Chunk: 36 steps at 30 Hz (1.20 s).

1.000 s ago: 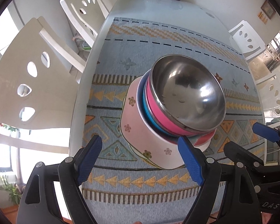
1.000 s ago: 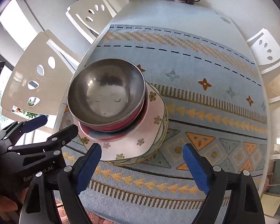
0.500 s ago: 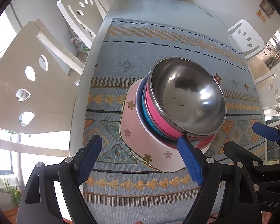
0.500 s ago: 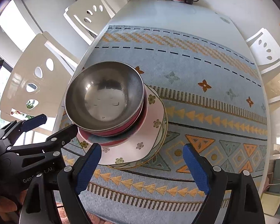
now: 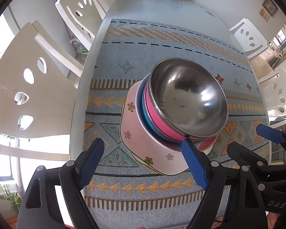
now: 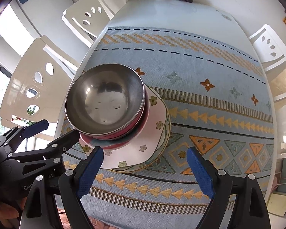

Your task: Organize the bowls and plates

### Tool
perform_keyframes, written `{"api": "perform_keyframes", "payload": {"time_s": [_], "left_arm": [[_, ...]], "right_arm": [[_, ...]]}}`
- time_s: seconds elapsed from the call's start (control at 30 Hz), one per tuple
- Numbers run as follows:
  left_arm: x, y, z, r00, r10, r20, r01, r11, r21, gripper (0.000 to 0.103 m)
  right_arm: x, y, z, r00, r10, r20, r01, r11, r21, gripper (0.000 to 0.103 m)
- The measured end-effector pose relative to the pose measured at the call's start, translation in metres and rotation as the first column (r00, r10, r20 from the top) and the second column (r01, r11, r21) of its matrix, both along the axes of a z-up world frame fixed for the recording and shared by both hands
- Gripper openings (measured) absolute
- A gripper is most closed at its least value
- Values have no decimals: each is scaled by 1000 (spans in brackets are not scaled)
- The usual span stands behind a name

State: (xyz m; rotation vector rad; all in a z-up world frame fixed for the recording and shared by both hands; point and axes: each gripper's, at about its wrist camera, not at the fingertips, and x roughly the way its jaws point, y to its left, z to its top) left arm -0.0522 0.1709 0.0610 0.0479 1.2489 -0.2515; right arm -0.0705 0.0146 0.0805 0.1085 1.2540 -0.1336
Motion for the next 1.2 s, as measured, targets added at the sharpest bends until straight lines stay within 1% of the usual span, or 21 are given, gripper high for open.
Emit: {"api": "perform_keyframes", "payload": {"time_s": [0.63,1.07,1.2], "left_arm": [[-3,2,3,1000,-10,4,10,1000,4,82],[-5,2,3,1000,-23,13,22,1000,4,82],[-5,0,2,1000,-27,8,27,999,18,82]], "right_arm": [[-4,-6,-2,999,-47,-4,47,998,31,87],[-5,-3,-1,999,-55,2,55,998,24,87],[-6,-3,-2,998,-56,-1,56,998,23,87]]}}
